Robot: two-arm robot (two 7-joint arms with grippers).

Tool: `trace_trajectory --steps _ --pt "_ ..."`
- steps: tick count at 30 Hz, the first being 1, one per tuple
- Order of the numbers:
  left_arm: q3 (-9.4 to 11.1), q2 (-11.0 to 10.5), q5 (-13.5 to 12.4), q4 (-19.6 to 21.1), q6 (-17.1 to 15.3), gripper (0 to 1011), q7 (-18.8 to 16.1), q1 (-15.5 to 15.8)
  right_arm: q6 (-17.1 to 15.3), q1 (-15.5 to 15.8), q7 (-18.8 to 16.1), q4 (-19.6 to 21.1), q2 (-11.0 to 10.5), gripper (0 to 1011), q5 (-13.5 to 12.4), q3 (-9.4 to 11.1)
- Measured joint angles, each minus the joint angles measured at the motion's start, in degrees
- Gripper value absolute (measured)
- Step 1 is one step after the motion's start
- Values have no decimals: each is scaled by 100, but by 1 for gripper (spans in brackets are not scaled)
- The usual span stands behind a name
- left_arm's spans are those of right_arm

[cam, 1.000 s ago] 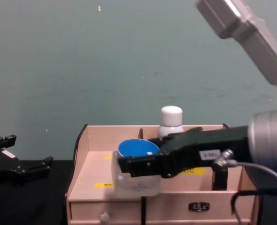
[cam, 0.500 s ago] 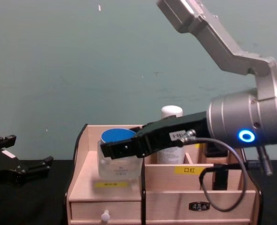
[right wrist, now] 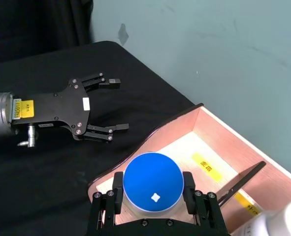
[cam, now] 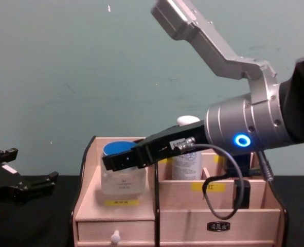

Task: Pick up the facial cleanser and watermelon frost from the table and place them into the tiered storage box.

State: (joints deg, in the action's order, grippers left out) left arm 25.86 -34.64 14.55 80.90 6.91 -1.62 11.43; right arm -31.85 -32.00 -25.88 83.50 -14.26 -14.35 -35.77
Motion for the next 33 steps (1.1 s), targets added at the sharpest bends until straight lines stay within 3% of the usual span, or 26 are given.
trace_trajectory --steps 16,33 --pt "0 0 0 0 0 1001 0 0 65 -165 16 -499 207 718 135 -59" --pt "0 0 0 0 0 1001 0 0 67 -160 54 -554 244 747 181 -23"
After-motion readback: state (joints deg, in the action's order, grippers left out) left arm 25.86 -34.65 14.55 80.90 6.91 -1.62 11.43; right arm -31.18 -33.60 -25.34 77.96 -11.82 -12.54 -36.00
